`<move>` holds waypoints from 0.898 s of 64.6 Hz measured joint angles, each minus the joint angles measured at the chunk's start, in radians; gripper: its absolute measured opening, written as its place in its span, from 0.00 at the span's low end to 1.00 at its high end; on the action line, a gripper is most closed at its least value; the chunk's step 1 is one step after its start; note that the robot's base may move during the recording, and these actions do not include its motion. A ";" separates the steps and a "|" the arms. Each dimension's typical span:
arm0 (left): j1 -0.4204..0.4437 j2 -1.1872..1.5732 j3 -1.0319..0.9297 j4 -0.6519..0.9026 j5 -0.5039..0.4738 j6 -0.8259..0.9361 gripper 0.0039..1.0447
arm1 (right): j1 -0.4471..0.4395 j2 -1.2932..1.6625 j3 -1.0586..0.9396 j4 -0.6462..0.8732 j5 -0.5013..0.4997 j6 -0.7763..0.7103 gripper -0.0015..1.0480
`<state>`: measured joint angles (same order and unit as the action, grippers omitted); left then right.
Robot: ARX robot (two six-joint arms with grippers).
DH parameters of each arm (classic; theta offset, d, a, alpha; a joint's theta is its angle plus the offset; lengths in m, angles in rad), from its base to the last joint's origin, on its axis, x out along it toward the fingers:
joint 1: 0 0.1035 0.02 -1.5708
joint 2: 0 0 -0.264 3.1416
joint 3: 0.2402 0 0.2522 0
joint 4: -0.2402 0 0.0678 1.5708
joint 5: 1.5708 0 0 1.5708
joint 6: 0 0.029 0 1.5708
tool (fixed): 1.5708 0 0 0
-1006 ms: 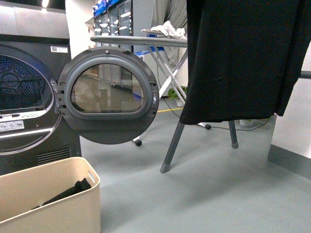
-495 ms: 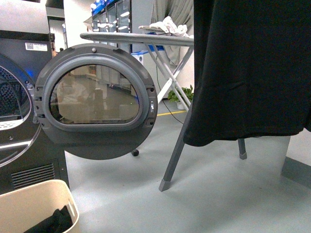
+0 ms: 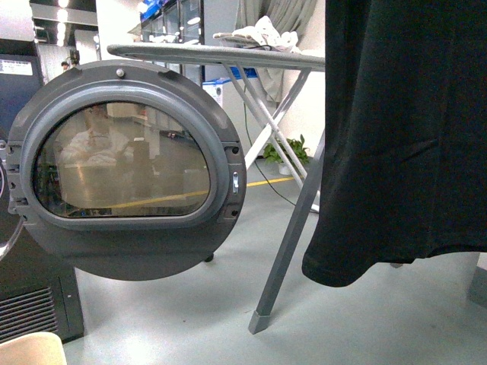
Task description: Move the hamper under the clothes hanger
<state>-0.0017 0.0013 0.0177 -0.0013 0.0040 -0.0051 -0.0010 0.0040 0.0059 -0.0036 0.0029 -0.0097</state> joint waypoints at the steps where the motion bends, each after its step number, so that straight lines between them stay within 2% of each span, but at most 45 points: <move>1: 0.000 0.000 0.000 0.000 0.000 0.000 0.94 | 0.000 0.000 0.000 0.000 0.000 0.000 0.93; 58: 0.001 -0.002 0.000 0.000 -0.007 0.000 0.94 | 0.001 0.000 0.000 0.000 -0.007 0.000 0.93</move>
<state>-0.0010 -0.0002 0.0177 -0.0013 -0.0029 -0.0055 -0.0002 0.0040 0.0059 -0.0032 -0.0044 -0.0097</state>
